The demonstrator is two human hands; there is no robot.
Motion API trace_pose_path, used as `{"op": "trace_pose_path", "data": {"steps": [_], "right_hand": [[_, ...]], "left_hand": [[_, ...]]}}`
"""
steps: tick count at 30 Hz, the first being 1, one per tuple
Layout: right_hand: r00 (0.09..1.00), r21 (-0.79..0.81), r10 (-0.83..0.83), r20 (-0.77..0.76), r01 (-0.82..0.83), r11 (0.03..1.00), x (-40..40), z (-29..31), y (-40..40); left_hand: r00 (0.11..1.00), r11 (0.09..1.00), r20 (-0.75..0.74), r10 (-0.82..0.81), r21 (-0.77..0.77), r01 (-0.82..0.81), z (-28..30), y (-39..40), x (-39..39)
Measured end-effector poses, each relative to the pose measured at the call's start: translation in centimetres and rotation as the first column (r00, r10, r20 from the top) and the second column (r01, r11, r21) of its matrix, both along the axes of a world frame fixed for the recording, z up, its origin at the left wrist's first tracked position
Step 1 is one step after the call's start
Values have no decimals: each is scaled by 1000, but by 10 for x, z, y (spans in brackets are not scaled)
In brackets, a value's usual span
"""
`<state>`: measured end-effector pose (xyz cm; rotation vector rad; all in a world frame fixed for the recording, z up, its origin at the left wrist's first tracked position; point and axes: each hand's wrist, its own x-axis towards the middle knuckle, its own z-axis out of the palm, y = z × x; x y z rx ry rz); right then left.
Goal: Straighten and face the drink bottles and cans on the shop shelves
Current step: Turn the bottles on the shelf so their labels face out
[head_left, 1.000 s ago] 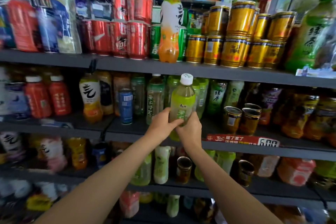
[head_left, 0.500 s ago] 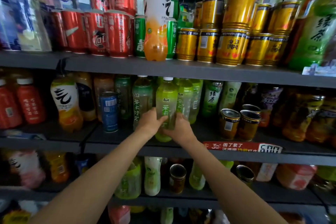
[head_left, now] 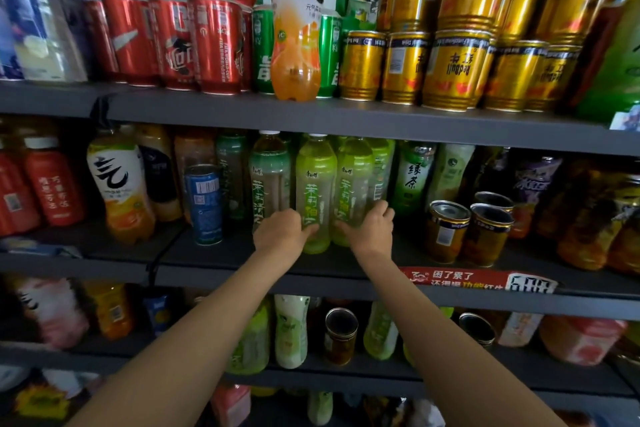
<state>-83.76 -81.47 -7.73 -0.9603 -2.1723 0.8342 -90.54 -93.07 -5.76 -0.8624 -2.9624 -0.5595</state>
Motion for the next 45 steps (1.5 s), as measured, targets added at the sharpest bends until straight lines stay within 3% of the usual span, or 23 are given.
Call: {"op": "trace_pose_path", "data": {"steps": [2,6,12,16,19,21,24,25,27,29,32,36,40,42,45], "right_hand": [[998,-41,54,14,-53,998,-5,-1,5],[996,-81,94,11,-93,992,-4,2,14],[971,-127,225,77,-214,969,5,16,24],[969,-108,195,151,-180,978,8,13,25],[989,36,134,61,-136,990,18,10,26],[990,255,119,-75,-96,962,33,15,28],[984,580,-44,-175,139,802,57,30,45],[985,610,-139,-101,172,773,64,36,54],[939,551,-275,209,119,826,77,44,74],[863,462,-266,430,43,886,84,41,86],[844,491,-250,475,-18,871,86,26,89],[943,498,-113,314,-62,865,92,19,92],[992,464,120,-25,-95,881,101,16,81],[957,508,222,-188,-98,856,108,27,68],[877,640,386,-286,-125,758,121,55,40]], "left_hand": [[999,1000,37,13,25,-14,-3,3,-1],[997,1000,-77,23,-14,-24,3,8,-3],[992,999,-118,35,-7,-36,-4,16,-7],[992,997,-95,79,-8,-80,-8,23,-6],[994,999,-102,31,10,-31,-8,28,6],[981,991,-167,-98,72,111,-7,35,23],[917,934,-286,-279,141,328,0,53,53],[899,921,-311,-309,139,365,4,61,61],[884,896,-307,-352,162,413,10,77,73],[883,867,-234,-408,204,455,13,91,77],[858,844,-122,-499,156,513,11,107,80],[821,811,-94,-563,130,571,7,113,83],[759,732,-111,-642,206,649,2,102,83],[732,638,-225,-643,372,674,3,90,88],[707,437,-477,-523,562,702,13,68,95]]}}
